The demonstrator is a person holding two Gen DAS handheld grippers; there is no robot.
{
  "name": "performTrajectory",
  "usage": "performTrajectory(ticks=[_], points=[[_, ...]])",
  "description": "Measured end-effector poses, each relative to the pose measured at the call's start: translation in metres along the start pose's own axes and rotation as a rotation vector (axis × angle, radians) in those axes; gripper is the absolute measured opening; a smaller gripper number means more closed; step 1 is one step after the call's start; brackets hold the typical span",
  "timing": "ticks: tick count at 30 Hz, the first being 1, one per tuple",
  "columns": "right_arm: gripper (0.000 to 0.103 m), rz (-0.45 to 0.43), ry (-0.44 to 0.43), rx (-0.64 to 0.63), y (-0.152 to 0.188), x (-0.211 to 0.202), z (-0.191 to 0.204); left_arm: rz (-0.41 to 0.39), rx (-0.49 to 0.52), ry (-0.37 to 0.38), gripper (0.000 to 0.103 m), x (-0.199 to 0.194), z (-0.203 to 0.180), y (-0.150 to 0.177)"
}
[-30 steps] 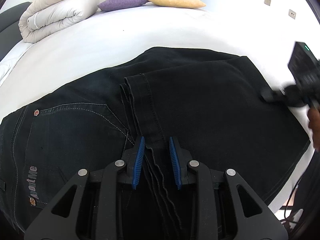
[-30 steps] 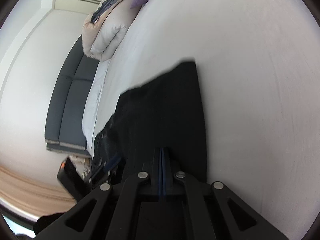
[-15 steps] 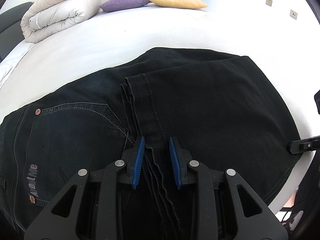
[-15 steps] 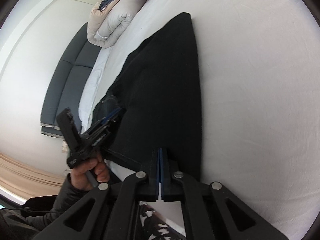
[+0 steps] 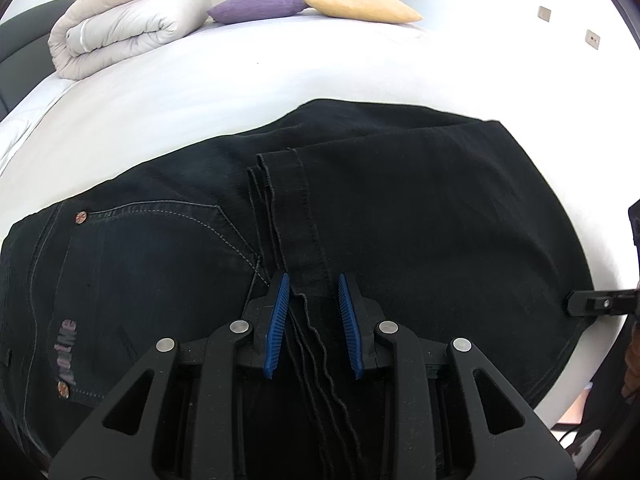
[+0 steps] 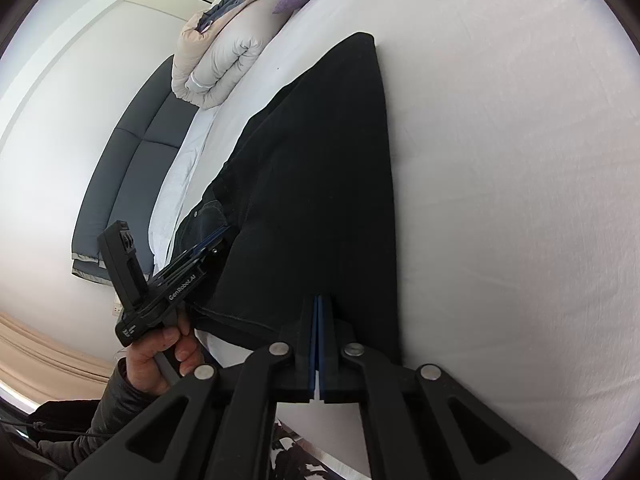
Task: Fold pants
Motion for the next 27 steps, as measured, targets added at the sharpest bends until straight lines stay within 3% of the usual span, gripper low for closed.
performTrajectory(ticks=[5, 8, 9, 10, 11, 13, 16, 18, 20, 22, 27], points=[[0.0, -0.019, 0.03, -0.02, 0.002, -0.001, 0.003, -0.059, -0.164, 0.06, 0.025, -0.031, 0.018, 0.017], [0.0, -0.027, 0.044, -0.026, 0.001, 0.0, 0.004, -0.129, -0.383, 0.124, 0.028, -0.062, 0.052, 0.044], [0.0, -0.059, 0.015, -0.022, -0.001, 0.0, 0.006, -0.146, -0.437, 0.136, 0.039, -0.069, 0.061, 0.052], [0.0, -0.067, 0.011, -0.022, -0.001, 0.0, 0.007, -0.193, -0.533, 0.144, 0.064, -0.085, 0.081, 0.066], [0.0, -0.069, 0.013, -0.021, -0.002, -0.001, 0.007, -0.249, -0.61, 0.129, 0.074, -0.101, 0.097, 0.078], [0.0, -0.074, 0.017, -0.024, -0.002, -0.002, 0.01, -0.358, -0.755, 0.091, 0.086, -0.131, 0.13, 0.104], [0.002, -0.096, 0.023, -0.036, -0.002, -0.004, 0.017, -0.427, -0.918, 0.088, 0.091, -0.151, 0.166, 0.134], [0.021, -0.102, 0.001, -0.045, -0.002, -0.005, 0.026, -0.442, -1.014, 0.116, 0.091, -0.151, 0.185, 0.152], [0.055, -0.113, -0.035, -0.06, 0.0, -0.008, 0.039, -0.445, -1.093, 0.178, 0.091, -0.143, 0.196, 0.164], [0.062, -0.125, -0.029, -0.086, 0.001, -0.009, 0.05, -0.476, -1.157, 0.24, 0.091, -0.136, 0.204, 0.171], [0.062, -0.107, -0.082, -0.089, 0.0, -0.011, 0.067, -0.468, -1.227, 0.305, 0.091, -0.117, 0.216, 0.183]])
Point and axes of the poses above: each gripper's, at about its wrist camera, not at the fingertips, and x roughly the way its jaws point, z to its left, y to its underside, the point moved 6 cm from there along x, roughly the way its jaws point, and after that the axes turned 9 degrees about x, right-handed, at the moved point
